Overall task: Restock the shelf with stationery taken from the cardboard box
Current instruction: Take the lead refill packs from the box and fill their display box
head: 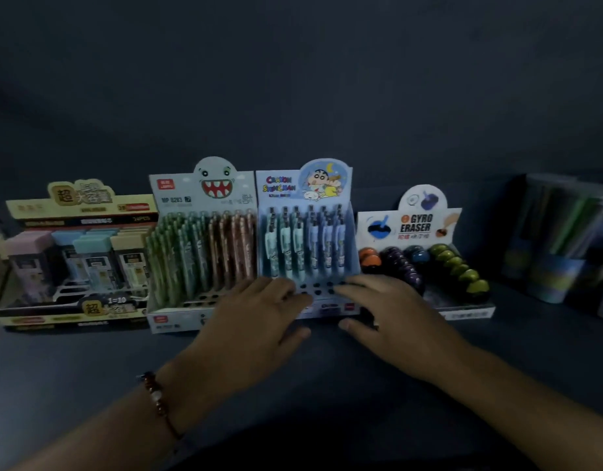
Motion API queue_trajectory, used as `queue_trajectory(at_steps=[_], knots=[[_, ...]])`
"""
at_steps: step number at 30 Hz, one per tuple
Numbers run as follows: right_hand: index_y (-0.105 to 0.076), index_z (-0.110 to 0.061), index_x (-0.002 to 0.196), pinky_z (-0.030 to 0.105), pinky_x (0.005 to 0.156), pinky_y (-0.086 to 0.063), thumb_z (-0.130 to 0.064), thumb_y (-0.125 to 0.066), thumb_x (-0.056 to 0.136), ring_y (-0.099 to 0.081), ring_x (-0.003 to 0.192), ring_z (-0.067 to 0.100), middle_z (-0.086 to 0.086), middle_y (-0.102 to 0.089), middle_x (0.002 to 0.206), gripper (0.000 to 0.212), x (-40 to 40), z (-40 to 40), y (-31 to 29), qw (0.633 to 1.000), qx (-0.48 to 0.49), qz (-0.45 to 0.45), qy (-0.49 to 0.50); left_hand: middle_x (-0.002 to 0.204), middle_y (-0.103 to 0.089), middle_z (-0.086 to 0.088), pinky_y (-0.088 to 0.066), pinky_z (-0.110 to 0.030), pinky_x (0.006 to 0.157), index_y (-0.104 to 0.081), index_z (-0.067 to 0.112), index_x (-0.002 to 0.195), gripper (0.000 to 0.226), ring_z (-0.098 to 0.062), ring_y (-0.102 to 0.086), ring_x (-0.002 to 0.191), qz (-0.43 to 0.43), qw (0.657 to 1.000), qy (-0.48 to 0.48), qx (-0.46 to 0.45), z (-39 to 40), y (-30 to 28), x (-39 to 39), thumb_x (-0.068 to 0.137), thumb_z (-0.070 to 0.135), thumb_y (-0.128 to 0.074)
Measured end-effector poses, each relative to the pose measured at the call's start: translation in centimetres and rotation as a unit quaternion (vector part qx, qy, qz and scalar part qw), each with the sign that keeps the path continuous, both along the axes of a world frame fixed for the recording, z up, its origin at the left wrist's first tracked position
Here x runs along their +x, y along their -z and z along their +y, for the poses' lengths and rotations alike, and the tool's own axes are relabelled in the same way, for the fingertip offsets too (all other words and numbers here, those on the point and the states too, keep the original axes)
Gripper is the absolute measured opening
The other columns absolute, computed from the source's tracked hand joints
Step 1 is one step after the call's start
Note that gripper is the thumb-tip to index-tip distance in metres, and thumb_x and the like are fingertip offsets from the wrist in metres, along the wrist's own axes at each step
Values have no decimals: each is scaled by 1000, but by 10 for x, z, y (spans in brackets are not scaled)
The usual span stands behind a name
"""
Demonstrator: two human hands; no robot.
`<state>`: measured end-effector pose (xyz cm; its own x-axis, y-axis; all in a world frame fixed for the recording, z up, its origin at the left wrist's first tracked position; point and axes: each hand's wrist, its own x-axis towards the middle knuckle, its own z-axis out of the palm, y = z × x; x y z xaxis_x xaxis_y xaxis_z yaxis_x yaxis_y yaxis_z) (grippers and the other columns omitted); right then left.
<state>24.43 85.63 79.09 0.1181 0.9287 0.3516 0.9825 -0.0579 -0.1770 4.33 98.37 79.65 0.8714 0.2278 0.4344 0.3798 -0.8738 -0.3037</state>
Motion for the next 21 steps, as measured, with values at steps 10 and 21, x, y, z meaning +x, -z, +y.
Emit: queue_trajectory(at_steps=[10,21], knots=[[-25,-32,152,36,116,-29,-58,-62,84,-27,143,20,-4,-19,159,82,111,-68,9,978,-43,80,187,110,-65,-6,-55,-43,76,-73,25,102,48,-27,-64,96,26,997,51,48,-23,13,101,79,65,-62],[-28,-33,152,14,102,-29,-33,-72,85,-35,138,6,-16,-16,160,80,136,-78,17,989,-16,82,118,83,-61,0,-51,-36,54,-65,19,79,39,-23,-62,71,-32,997,70,7,-20,23,131,68,54,-78]])
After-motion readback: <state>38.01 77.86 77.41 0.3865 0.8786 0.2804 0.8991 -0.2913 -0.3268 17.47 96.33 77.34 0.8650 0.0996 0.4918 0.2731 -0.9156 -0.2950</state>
